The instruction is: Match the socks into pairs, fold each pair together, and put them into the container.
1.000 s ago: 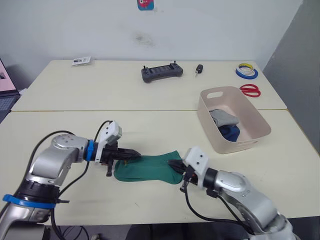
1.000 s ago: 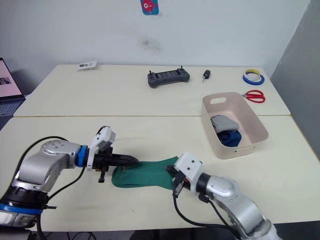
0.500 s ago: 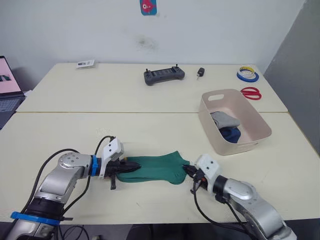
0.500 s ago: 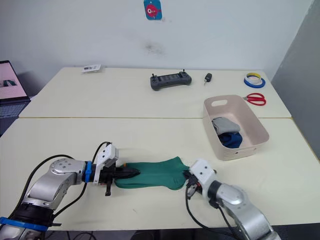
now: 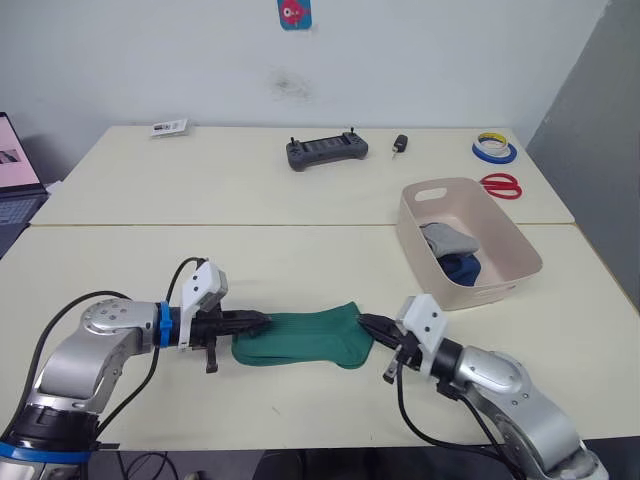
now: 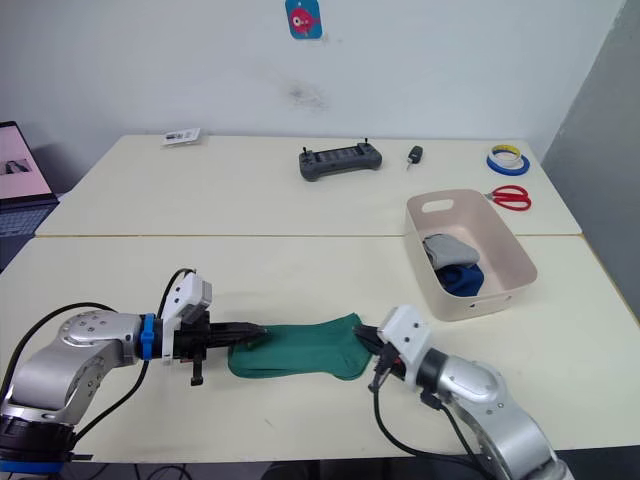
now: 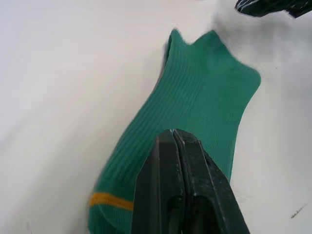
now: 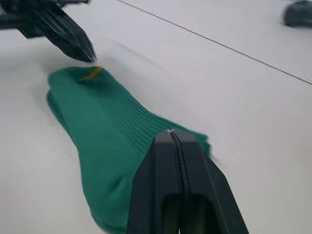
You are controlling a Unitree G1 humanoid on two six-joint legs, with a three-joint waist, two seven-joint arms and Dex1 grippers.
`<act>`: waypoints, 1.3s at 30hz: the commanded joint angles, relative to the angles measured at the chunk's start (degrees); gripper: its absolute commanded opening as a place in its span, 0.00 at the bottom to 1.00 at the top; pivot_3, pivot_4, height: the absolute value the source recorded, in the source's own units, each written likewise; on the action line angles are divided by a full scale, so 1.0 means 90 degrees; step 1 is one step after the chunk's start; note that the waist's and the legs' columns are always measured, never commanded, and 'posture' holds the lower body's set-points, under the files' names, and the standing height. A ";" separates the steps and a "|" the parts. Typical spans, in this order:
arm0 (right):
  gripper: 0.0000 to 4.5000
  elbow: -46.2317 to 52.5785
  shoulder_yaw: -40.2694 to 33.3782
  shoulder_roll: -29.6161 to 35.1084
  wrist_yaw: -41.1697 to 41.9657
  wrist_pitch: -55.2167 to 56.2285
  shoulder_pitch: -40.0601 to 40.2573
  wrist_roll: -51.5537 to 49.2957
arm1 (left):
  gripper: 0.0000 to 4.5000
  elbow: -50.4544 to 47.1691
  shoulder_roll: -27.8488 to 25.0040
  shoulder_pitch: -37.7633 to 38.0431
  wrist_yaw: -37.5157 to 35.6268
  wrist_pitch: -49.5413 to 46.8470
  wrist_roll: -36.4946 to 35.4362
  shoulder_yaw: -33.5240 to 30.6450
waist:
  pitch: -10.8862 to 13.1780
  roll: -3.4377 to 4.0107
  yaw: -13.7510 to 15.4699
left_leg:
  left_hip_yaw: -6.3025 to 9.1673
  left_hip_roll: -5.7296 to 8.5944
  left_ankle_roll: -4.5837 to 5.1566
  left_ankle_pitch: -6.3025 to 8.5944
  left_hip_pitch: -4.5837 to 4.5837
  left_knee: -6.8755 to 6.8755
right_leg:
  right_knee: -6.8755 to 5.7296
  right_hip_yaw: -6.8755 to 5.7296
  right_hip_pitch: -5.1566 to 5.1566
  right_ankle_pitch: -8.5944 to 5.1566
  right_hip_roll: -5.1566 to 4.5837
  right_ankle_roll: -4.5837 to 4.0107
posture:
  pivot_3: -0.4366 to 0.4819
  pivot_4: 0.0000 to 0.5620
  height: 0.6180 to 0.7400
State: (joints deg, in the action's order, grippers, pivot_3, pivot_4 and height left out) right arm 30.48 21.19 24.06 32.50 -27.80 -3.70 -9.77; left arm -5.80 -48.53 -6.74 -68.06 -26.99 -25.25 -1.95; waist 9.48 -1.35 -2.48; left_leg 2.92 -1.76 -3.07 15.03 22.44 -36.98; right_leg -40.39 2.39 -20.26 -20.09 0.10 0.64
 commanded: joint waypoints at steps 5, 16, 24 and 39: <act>0.00 -0.1417 0.0964 -0.0301 0.0457 0.0091 -0.0790 0.0513 | 0.00 0.0357 0.0162 0.0350 0.0081 0.0445 0.0453 0.0305 | 0.0000 -0.0001 0.0058 | 0.0001 -0.0001 0.0000 0.0000 0.0004 -0.0002 | 0.0004 -0.0004 0.0000 0.0000 -0.0005 -0.0001 | 0.48 0.27 1.00; 0.00 -0.0570 -0.0484 0.0648 0.0493 0.0369 0.0574 0.0086 | 0.00 0.0818 0.0218 0.0582 0.0277 0.0857 0.0755 0.0447 | -0.0048 0.0032 0.0074 | -0.0002 0.0004 0.0002 0.0002 -0.0027 0.0008 | 0.0032 -0.0004 0.0038 0.0000 -0.0015 0.0001 | 0.48 0.27 1.00; 0.12 0.0963 -0.1447 0.0280 0.0070 -0.0741 0.1210 -0.1199 | 0.00 0.0413 0.0395 0.0530 0.0429 0.0607 0.0623 0.0524 | -0.0053 0.0050 0.0085 | -0.0002 0.0005 0.0006 0.0006 -0.0058 0.0018 | 0.0048 -0.0001 0.0076 -0.0001 -0.0015 0.0002 | 0.48 0.27 1.00; 0.73 0.0432 -0.1120 -0.0948 -0.1542 -0.2696 0.0711 -0.1297 | 0.00 -0.0180 0.0394 0.0520 0.0641 0.0098 0.0475 0.0515 | -0.0050 0.0052 0.0073 | -0.0008 0.0009 0.0005 0.0008 -0.0052 0.0023 | 0.0058 0.0000 0.0070 -0.0004 -0.0025 0.0007 | 0.48 0.27 1.00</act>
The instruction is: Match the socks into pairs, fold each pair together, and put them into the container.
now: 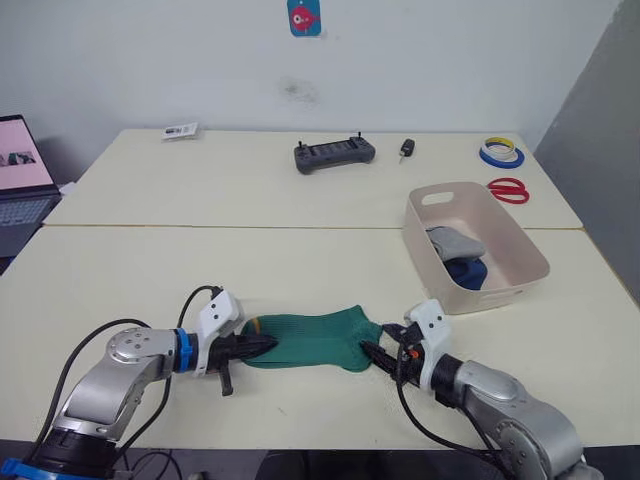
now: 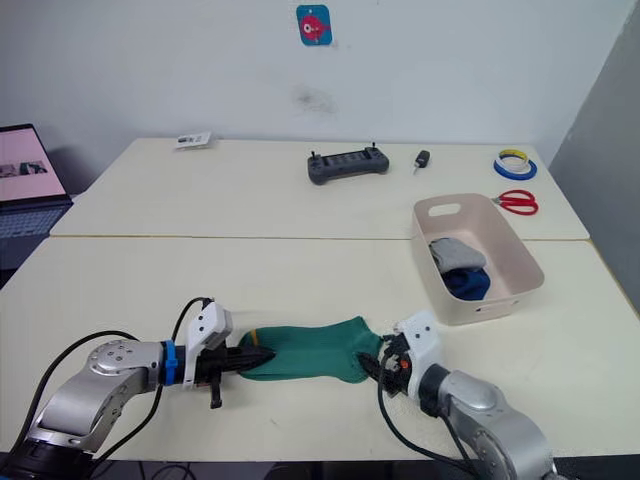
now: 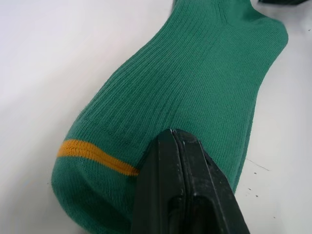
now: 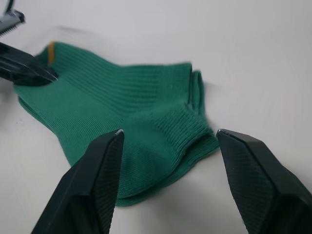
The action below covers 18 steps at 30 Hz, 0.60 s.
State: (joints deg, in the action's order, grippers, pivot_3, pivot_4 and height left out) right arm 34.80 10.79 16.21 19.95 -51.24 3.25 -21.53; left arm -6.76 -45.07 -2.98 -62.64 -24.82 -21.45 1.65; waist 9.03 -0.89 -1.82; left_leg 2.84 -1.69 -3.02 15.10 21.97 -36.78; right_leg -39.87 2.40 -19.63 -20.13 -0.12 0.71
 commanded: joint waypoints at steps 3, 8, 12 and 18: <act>0.59 -0.0232 0.0138 -0.0171 -0.0248 -0.0039 -0.0172 0.0106 | 0.00 -0.0081 0.0015 0.0154 0.0068 -0.0113 0.0058 0.0103 | 0.0000 0.0000 -0.0004 | 0.0001 -0.0001 0.0000 0.0000 -0.0002 0.0002 | -0.0001 0.0000 0.0000 0.0000 0.0000 0.0001 | 0.48 0.27 1.00; 0.20 -0.0230 0.0248 -0.0164 -0.0222 0.0088 -0.0241 0.0131 | 0.00 0.0041 0.0034 0.0237 0.0087 0.0040 0.0087 0.0070 | 0.0000 0.0000 -0.0003 | 0.0001 -0.0001 0.0000 0.0000 -0.0004 0.0008 | 0.0000 0.0000 -0.0002 -0.0001 0.0000 0.0001 | 0.48 0.27 1.00; 0.01 -0.0049 0.0387 -0.0025 -0.0070 0.0395 -0.0235 0.0199 | 0.00 0.0134 0.0095 0.0246 0.0131 0.0140 0.0051 -0.0043 | 0.0001 0.0001 -0.0004 | 0.0001 -0.0001 0.0000 0.0000 -0.0003 0.0010 | 0.0000 0.0000 -0.0005 -0.0001 0.0001 0.0001 | 0.48 0.27 1.00; 0.01 0.0160 0.0012 0.0043 -0.0043 0.0749 -0.0333 0.0151 | 0.00 -0.0131 0.0120 -0.0137 -0.0055 -0.0039 -0.0418 -0.0291 | 0.0017 -0.0005 -0.0004 | 0.0002 -0.0002 0.0000 0.0000 0.0005 0.0010 | 0.0000 -0.0002 -0.0010 -0.0001 0.0001 0.0002 | 0.48 0.27 1.00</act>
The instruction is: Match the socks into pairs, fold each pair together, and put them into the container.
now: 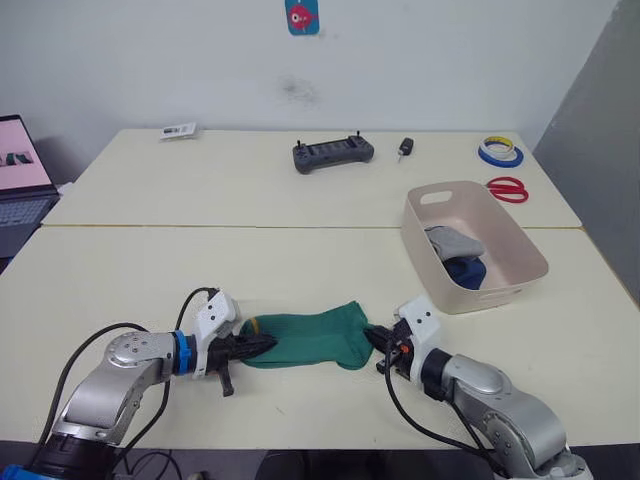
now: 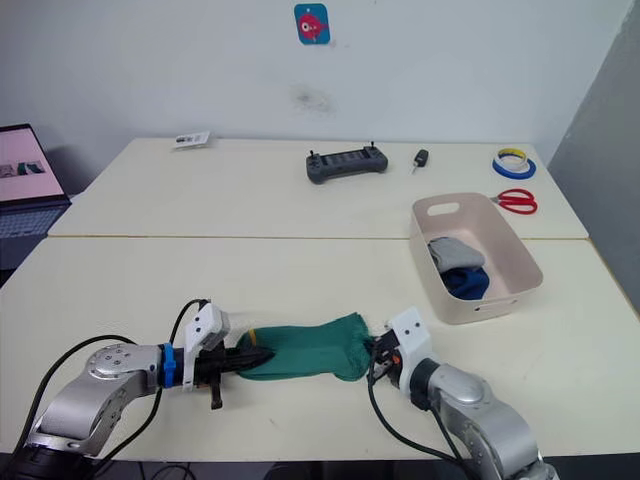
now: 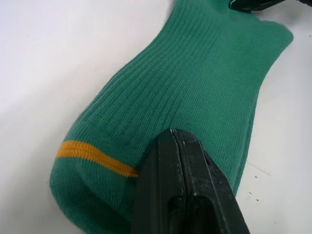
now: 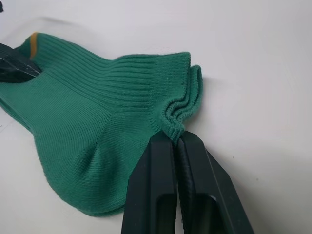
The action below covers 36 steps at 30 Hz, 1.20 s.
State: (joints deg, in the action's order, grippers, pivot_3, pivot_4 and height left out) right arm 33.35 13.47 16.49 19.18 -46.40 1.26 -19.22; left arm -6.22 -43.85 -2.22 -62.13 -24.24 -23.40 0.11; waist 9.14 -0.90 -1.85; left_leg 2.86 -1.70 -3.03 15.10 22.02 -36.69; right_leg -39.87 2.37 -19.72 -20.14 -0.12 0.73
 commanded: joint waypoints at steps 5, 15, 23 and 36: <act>0.01 0.0441 -0.0762 0.0320 0.0289 0.0208 -0.0085 -0.0281 | 0.00 -0.0203 0.0166 -0.0747 -0.0057 -0.0250 -0.0242 0.0059 | 0.0018 -0.0022 0.0009 | -0.0001 0.0001 -0.0001 0.0000 0.0016 -0.0001 | 0.0001 -0.0001 -0.0012 0.0000 0.0000 -0.0001 | 0.48 0.27 1.00; 0.01 0.0795 -0.0885 0.0783 0.0641 -0.0166 -0.0420 -0.0780 | 0.00 0.0709 0.0512 -0.1464 -0.0267 0.0082 0.0527 0.1018 | 0.0021 -0.0020 -0.0034 | 0.0006 0.0002 -0.0001 -0.0001 0.0071 -0.0018 | -0.0009 -0.0007 -0.0057 0.0003 0.0018 -0.0002 | 0.48 0.27 1.00; 0.01 0.1012 -0.0491 0.0648 0.0673 -0.1154 -0.1252 -0.1457 | 0.00 0.0955 0.0487 -0.1324 -0.0236 0.0287 0.0783 0.1080 | 0.0021 -0.0020 -0.0021 | 0.0015 -0.0004 0.0000 -0.0001 0.0067 -0.0020 | -0.0012 -0.0007 -0.0052 0.0003 0.0019 -0.0002 | 0.48 0.27 1.00; 0.01 -0.0562 0.0032 -0.0919 0.0052 -0.2425 -0.2381 -0.1824 | 0.00 0.0486 0.0509 -0.0932 0.0029 0.0114 0.0653 0.0898 | 0.0020 -0.0018 -0.0057 | 0.0013 -0.0003 0.0000 -0.0001 0.0066 -0.0020 | -0.0012 -0.0004 -0.0054 0.0003 0.0010 -0.0003 | 0.48 0.27 1.00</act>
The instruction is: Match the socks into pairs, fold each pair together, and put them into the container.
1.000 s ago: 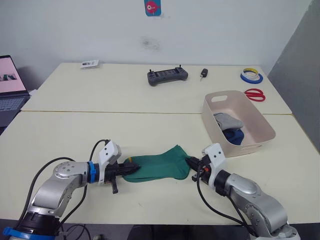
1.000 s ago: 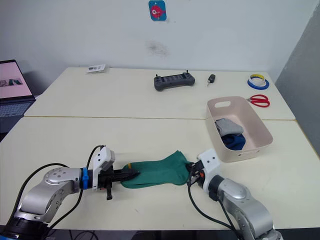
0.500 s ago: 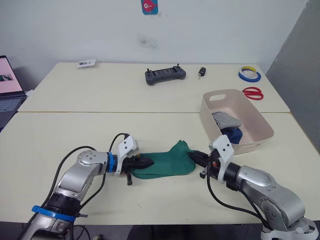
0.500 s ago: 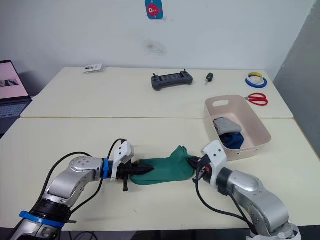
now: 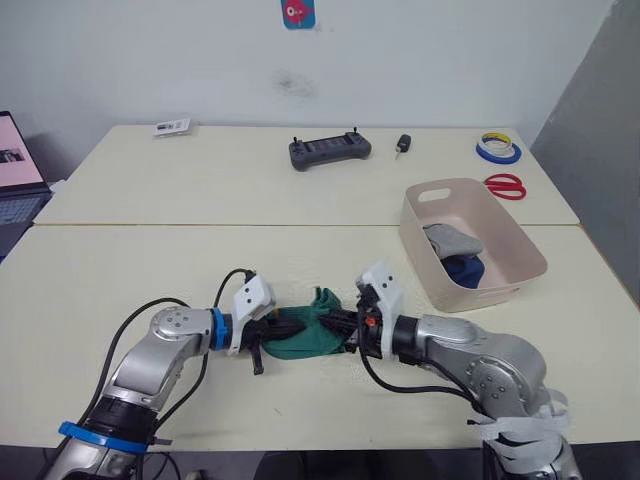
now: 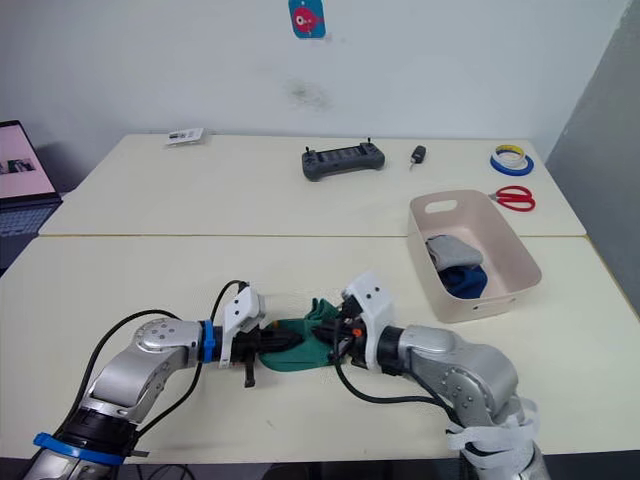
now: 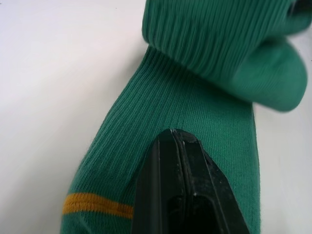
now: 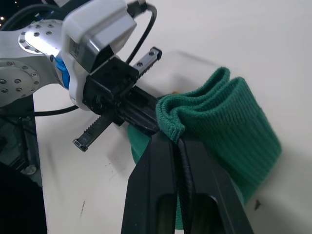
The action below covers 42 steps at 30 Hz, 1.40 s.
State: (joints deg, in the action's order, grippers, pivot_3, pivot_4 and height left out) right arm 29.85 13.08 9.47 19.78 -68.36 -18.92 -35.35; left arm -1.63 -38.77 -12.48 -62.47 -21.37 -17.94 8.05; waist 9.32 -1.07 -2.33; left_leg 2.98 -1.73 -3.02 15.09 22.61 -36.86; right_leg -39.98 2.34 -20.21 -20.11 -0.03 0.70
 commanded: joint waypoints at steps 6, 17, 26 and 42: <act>0.01 -0.0491 0.0071 -0.0572 -0.0124 -0.0104 -0.0317 -0.0126 | 0.00 -0.0239 -0.0059 0.0370 0.0173 -0.0325 -0.0024 -0.0110 | 0.0000 0.0001 -0.0039 | 0.0003 -0.0003 0.0000 0.0000 0.0000 0.0002 | -0.0001 -0.0002 -0.0001 0.0000 0.0002 0.0000 | 0.48 0.27 1.00; 0.01 -0.0826 0.0549 -0.0473 -0.0096 0.0322 -0.0342 0.0382 | 0.00 -0.0293 0.0016 0.0404 0.0332 -0.0499 -0.0099 -0.0142 | 0.0000 0.0001 -0.0063 | 0.0003 -0.0001 0.0000 0.0000 0.0000 0.0002 | -0.0001 -0.0003 -0.0001 0.0000 0.0001 0.0000 | 0.48 0.27 1.00; 0.01 -0.1049 0.0657 -0.0667 -0.0042 0.0479 -0.0361 0.0470 | 0.00 -0.0537 -0.0036 0.0335 0.0369 -0.0759 -0.0356 -0.0321 | 0.0000 0.0001 -0.0065 | 0.0004 -0.0002 0.0000 0.0000 0.0000 0.0003 | -0.0001 -0.0003 -0.0002 0.0000 0.0001 0.0000 | 0.48 0.27 1.00; 0.01 -0.0868 0.0826 -0.0310 0.0335 0.0528 -0.0622 0.0502 | 0.00 -0.0401 -0.0949 0.0570 -0.0278 -0.0676 -0.0148 -0.0142 | 0.0006 0.0009 -0.0087 | 0.0003 0.0003 0.0000 0.0000 0.0011 0.0005 | 0.0002 -0.0006 -0.0011 0.0000 -0.0007 0.0001 | 0.48 0.27 1.00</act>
State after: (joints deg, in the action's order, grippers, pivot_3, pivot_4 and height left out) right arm 19.72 20.01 7.13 21.67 -64.22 -23.44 -30.34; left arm -6.11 -47.21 -8.86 -64.96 -27.91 -20.99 5.24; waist 9.38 -0.99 -3.11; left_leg 3.00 -1.70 -3.02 15.09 22.69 -36.81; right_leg -39.97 2.29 -20.31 -20.11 -0.09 0.71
